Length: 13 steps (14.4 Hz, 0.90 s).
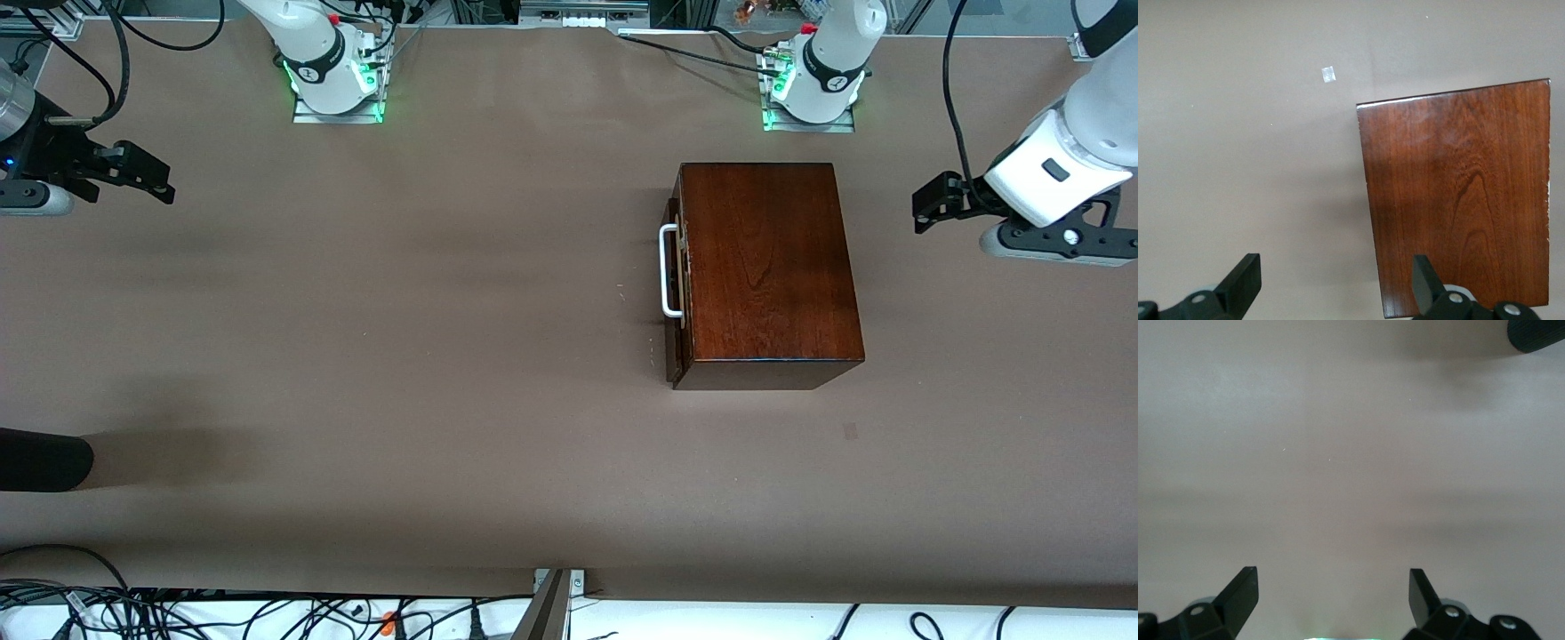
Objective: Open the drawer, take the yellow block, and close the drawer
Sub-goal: 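Move the left gripper to the white drawer handle of the wooden box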
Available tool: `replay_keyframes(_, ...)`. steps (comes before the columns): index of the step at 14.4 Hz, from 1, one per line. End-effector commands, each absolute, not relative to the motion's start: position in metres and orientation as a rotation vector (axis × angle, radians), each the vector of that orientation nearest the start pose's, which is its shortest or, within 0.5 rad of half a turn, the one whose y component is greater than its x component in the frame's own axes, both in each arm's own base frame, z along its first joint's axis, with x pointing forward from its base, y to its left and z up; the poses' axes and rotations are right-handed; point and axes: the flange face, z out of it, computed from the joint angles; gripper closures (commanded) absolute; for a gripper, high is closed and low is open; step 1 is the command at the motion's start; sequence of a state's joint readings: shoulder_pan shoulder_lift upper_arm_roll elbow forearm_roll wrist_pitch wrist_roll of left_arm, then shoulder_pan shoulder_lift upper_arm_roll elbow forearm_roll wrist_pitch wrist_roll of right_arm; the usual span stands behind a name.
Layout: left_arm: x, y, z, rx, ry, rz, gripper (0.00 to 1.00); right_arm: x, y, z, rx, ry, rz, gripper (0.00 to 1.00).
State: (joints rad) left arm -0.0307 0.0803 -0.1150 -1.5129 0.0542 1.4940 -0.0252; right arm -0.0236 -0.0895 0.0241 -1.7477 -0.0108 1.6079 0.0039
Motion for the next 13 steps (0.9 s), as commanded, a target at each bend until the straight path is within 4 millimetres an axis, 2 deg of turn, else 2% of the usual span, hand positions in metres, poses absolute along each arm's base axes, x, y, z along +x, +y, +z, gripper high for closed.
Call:
replay_keyframes(1, 0.566, -0.107, 0.600, -3.087, 0.299, 0.170, 0.00, 0.526, -0.002, 0.598, -3.159, 0.030, 0.060, 0.00)
replay_keyframes(2, 0.563, -0.122, 0.599, -3.082, 0.339, 0.174, 0.00, 0.525, -0.002, 0.598, -3.159, 0.028, 0.063, 0.00)
replay_keyframes(5, 0.556, -0.188, 0.582, -3.053, 0.503, 0.193, 0.00, 0.525, -0.002, 0.598, -3.159, 0.030, 0.063, 0.00)
replay_keyframes(6, 0.555, -0.209, 0.572, -3.047, 0.539, 0.204, 0.00, 0.525, -0.002, 0.598, -3.159, 0.030, 0.063, 0.00)
replay_keyframes(8, 0.558, -0.261, 0.542, -3.044, 0.556, 0.171, 0.00, 0.526, -0.002, 0.598, -3.159, 0.030, 0.060, 0.00)
replay_keyframes(10, 0.557, -0.314, 0.502, -3.062, 0.466, 0.152, 0.00, 0.526, -0.003, 0.598, -3.159, 0.033, 0.060, 0.00)
replay_keyframes(12, 0.547, -0.365, 0.464, -3.064, 0.432, 0.151, 0.00, 0.526, -0.002, 0.598, -3.157, 0.031, 0.060, 0.00)
replay_keyframes(13, 0.541, -0.383, 0.452, -3.046, 0.456, 0.128, 0.00, 0.526, -0.002, 0.598, -3.157, 0.033, 0.060, 0.00)
